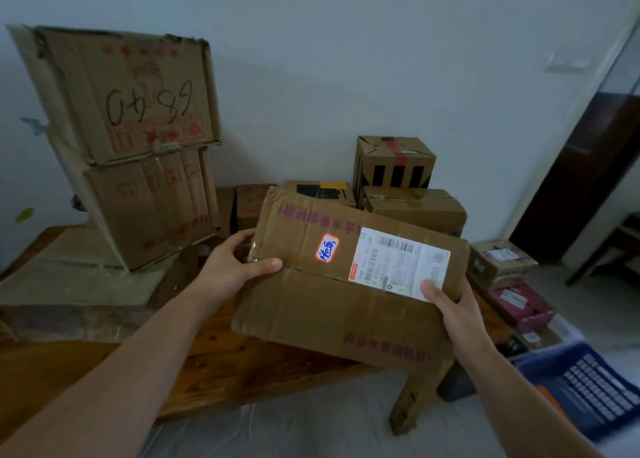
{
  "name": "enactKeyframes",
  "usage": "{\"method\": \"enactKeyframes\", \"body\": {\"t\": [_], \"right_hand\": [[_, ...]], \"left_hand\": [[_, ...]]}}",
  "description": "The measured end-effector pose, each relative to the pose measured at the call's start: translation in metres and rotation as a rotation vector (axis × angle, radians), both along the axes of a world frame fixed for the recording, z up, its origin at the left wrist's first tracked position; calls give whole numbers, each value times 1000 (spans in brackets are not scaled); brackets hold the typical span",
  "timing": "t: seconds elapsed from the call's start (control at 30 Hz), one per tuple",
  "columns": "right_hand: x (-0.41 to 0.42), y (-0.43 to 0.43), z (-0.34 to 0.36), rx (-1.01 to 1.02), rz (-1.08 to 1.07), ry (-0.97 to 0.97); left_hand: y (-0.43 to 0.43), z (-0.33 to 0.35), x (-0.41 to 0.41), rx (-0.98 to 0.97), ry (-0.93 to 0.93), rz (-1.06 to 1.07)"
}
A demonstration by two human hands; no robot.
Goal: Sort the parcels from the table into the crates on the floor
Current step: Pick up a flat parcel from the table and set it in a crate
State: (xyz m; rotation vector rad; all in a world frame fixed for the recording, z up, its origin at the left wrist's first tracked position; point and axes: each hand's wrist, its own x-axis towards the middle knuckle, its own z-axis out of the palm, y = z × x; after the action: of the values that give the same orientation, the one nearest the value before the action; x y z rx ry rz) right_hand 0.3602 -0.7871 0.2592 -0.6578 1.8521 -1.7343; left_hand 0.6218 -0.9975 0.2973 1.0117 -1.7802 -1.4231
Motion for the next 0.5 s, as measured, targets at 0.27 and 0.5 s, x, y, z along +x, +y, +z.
{"method": "enactKeyframes", "body": {"t": [0.27, 0.5], "right_hand": [[-42, 135, -11, -61, -52, -79], [-78, 255, -15, -27, -166, -108]], "left_hand": [[111, 5, -59, 52, 88, -135], [204, -21, -123, 147, 122, -231]]}}
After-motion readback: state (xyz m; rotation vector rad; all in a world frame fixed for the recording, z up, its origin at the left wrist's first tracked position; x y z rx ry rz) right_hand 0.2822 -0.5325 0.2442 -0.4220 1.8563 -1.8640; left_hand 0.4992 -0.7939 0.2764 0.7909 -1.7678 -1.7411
